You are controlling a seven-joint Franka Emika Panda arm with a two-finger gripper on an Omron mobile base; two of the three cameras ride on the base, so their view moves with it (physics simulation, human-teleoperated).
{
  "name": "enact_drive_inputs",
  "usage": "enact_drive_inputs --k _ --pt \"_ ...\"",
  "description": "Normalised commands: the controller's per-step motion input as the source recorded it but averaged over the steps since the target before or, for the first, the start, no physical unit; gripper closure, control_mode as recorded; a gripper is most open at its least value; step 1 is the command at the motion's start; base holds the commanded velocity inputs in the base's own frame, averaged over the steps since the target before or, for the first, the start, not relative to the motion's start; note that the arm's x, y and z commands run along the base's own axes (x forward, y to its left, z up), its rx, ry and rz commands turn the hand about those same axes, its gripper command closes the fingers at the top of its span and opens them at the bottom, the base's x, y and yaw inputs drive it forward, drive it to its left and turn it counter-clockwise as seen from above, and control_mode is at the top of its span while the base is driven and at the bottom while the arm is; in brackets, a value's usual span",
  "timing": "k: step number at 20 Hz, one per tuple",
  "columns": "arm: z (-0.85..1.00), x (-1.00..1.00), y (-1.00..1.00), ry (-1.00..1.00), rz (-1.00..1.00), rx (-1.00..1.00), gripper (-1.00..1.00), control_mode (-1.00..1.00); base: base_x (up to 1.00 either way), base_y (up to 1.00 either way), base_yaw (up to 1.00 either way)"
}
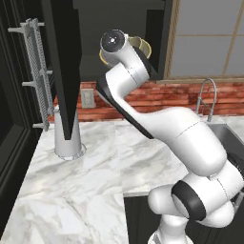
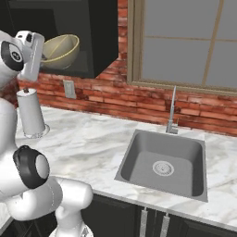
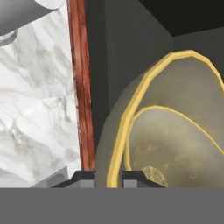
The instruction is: Pick up the bowls on the counter and stack them on top of one another in the open cabinet. Place the smaller bowl on top of the larger bowl.
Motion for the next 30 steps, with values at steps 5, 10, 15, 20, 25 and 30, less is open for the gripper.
enact_drive_inputs --k 5,10,15,20,25,30 --pt "0.09 0.43 0.10 0.00 0.02 0.00 1.00 -1.00 0.00 0.00 0.00" --pt "0.03 0.45 0.02 0.00 0.00 -0.02 1.00 -1.00 0.00 0.00 0.00" --pt "0.00 0.44 0.00 0.00 0.00 -0.03 1.00 -1.00 0.00 0.00 0.00" --pt "0.00 0.41 0.00 0.00 0.00 -0.04 1.00 -1.00 0.00 0.00 0.00" --pt "0.00 0.37 0.01 0.00 0.00 -0.03 1.00 -1.00 0.00 0.00 0.00" --pt "0.00 0.34 0.00 0.00 0.00 -0.02 1.00 -1.00 0.00 0.00 0.00"
